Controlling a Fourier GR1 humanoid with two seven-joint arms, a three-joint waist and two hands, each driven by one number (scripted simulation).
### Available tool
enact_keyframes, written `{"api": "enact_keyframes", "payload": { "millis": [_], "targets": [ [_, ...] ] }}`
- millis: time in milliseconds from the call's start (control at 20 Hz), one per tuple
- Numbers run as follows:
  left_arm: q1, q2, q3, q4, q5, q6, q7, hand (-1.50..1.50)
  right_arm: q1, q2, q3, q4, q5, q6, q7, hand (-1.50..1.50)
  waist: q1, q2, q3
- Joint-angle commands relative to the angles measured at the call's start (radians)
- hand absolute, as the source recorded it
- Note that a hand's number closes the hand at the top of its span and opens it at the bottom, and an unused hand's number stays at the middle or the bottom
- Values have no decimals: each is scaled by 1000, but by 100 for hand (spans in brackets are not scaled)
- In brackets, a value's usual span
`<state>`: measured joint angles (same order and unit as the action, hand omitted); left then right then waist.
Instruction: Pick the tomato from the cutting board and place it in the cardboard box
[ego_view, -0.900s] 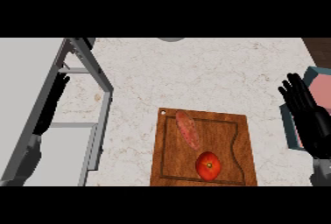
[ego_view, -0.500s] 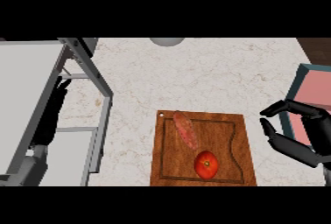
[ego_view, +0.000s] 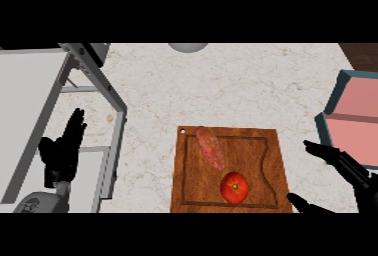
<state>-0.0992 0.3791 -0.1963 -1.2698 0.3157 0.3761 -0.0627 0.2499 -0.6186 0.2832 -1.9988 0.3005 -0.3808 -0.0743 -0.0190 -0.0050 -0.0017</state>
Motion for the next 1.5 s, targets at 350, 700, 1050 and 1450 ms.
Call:
{"api": "enact_keyframes", "payload": {
  "millis": [350,700,1050,1450],
  "targets": [
    [-38,-22,6,-1,-42,16,39,0,62,-167,28,-386,139,280,551,-150,14,5,0],
    [-6,-73,-17,-8,-81,25,14,0,-171,-138,138,-441,137,507,891,-150,27,6,0],
    [0,-69,-8,-30,-103,19,40,0,-381,15,339,-336,191,663,1192,-150,31,4,0],
    [41,-79,8,-83,-118,-11,60,0,-455,208,399,-232,218,735,1288,-150,27,4,1]
  ]
}}
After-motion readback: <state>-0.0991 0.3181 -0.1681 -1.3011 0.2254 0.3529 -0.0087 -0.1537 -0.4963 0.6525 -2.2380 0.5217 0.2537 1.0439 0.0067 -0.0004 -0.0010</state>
